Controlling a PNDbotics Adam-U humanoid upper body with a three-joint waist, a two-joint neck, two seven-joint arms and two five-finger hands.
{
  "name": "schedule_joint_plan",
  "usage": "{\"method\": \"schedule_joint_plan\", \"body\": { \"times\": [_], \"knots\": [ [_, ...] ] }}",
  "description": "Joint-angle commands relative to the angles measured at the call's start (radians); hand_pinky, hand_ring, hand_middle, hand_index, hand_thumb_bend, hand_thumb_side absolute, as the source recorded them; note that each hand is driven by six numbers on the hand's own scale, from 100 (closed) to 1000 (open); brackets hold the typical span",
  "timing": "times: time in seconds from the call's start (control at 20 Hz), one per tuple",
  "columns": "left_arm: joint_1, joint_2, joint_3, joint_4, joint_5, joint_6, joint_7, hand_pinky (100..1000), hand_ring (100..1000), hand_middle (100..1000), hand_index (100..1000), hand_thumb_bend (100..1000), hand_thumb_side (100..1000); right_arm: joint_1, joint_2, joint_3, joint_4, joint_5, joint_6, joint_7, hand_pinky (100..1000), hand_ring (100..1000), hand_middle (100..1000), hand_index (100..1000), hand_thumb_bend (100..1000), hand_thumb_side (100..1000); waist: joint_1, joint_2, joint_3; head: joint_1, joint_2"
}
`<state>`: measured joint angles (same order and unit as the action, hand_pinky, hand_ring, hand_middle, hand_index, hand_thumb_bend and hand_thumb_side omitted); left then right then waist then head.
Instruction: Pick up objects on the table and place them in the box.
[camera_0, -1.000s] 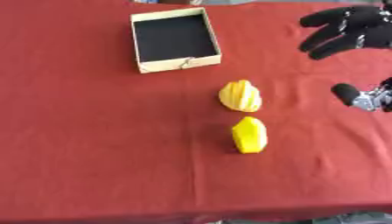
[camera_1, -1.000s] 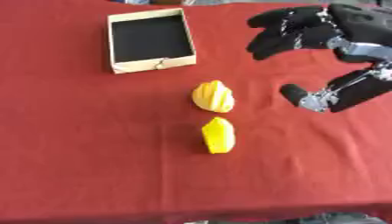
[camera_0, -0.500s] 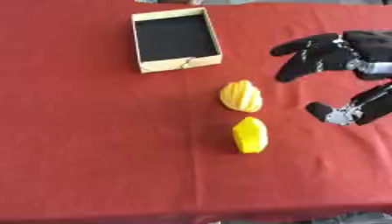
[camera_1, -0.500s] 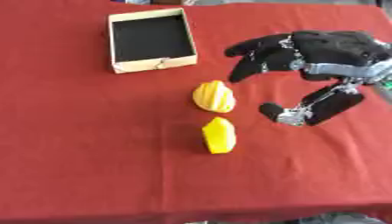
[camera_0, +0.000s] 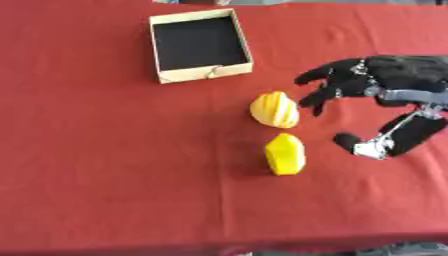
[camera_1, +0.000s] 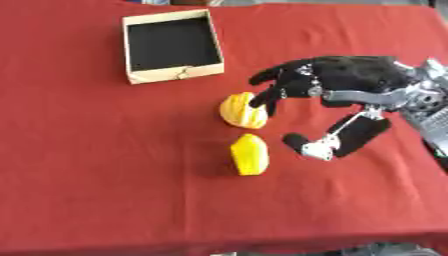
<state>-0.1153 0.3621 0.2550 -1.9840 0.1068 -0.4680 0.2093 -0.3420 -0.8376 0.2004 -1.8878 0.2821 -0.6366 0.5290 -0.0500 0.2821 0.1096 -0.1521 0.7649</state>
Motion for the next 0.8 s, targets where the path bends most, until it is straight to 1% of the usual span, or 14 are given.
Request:
{"method": "schedule_joint_plan", "body": {
  "times": [0.05,0.2,0.25,0.3,0.35,0.4,0.45,0.5,0.7,0.8],
  "knots": [
    [-0.007,0.012,0.000,-0.016,0.006,0.000,-0.006,861,775,744,866,121,719,-0.008,0.002,-0.003,0.011,0.028,-0.132,0.124,843,846,644,935,100,404,0.004,-0.017,0.002,-0.004,0.005],
    [-0.007,0.010,0.000,-0.016,0.007,0.001,-0.008,861,775,745,864,121,719,-0.010,0.017,-0.001,0.021,0.032,-0.137,0.124,825,794,688,933,100,401,0.003,-0.014,0.004,-0.006,0.005],
    [-0.007,0.009,0.000,-0.016,0.007,0.001,-0.009,861,775,745,864,121,719,-0.011,0.020,-0.001,0.024,0.032,-0.138,0.125,783,756,697,932,100,402,0.003,-0.013,0.005,-0.006,0.005],
    [-0.007,0.008,0.000,-0.016,0.008,0.001,-0.010,862,775,745,864,121,719,-0.011,0.023,-0.001,0.026,0.031,-0.139,0.127,767,757,701,933,100,403,0.003,-0.012,0.005,-0.007,0.005],
    [-0.007,0.008,0.000,-0.016,0.008,0.002,-0.011,862,775,745,863,121,720,-0.011,0.026,-0.002,0.028,0.030,-0.139,0.129,690,734,695,932,100,404,0.003,-0.011,0.006,-0.007,0.005],
    [-0.007,0.007,0.000,-0.016,0.008,0.002,-0.013,862,775,746,863,121,720,-0.011,0.028,-0.002,0.031,0.030,-0.139,0.131,658,704,693,933,100,404,0.002,-0.009,0.006,-0.007,0.005],
    [-0.008,0.007,-0.001,-0.016,0.009,0.003,-0.014,862,775,746,863,121,720,-0.011,0.030,-0.003,0.033,0.029,-0.138,0.132,582,614,683,933,100,408,0.002,-0.008,0.007,-0.007,0.005],
    [-0.008,0.006,-0.001,-0.016,0.009,0.004,-0.016,862,774,746,862,121,720,-0.012,0.032,-0.003,0.035,0.028,-0.137,0.134,559,589,682,933,100,406,0.001,-0.007,0.008,-0.007,0.005],
    [-0.011,0.004,-0.002,-0.016,0.012,0.006,-0.022,862,774,746,861,121,721,-0.013,0.045,-0.004,0.043,0.028,-0.132,0.143,577,603,687,931,100,425,-0.001,0.000,0.012,-0.010,0.005],
    [-0.012,0.002,-0.002,-0.016,0.013,0.006,-0.024,863,774,746,861,121,721,-0.014,0.050,-0.005,0.047,0.033,-0.131,0.148,579,603,698,930,100,450,-0.001,0.003,0.014,-0.011,0.005]
  ]
}}
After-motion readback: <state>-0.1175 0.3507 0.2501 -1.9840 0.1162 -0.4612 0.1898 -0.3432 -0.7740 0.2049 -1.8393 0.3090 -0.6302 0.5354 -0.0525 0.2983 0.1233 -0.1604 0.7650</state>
